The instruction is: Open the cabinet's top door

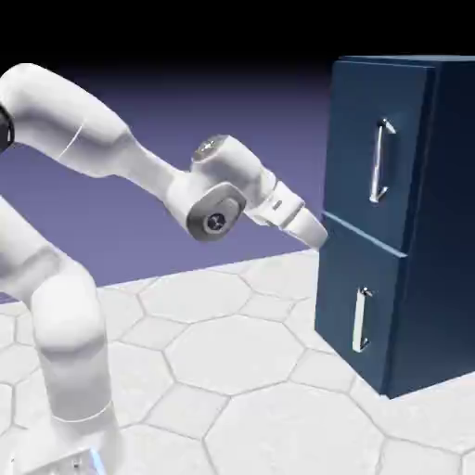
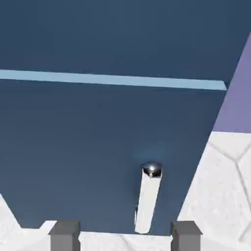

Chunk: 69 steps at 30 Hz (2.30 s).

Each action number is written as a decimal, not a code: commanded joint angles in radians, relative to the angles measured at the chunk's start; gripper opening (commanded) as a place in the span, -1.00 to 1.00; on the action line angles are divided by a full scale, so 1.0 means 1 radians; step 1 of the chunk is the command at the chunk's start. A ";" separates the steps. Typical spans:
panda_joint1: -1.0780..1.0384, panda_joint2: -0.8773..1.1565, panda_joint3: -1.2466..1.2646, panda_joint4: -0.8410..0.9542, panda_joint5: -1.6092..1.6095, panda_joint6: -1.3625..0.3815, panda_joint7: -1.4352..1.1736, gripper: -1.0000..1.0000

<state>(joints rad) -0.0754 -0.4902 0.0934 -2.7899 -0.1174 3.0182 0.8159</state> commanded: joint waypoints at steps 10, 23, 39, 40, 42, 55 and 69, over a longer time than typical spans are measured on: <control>-0.324 0.296 0.346 0.075 -0.435 -0.070 0.278 0.00; -0.745 0.680 0.796 0.172 -1.000 -0.160 0.638 0.00; -1.264 1.153 1.350 0.291 -1.696 -0.271 1.082 0.00; -1.296 1.183 1.385 0.299 -1.740 -0.278 1.110 0.00; -1.361 1.242 1.454 0.314 -1.827 -0.292 1.166 0.00; -1.782 1.627 1.904 0.411 -2.392 -0.382 1.526 0.00; -1.752 1.594 1.957 0.404 -2.420 -0.611 1.608 -1.00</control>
<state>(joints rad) -1.8274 1.1040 2.0500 -2.3857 -2.5370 2.4086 2.4238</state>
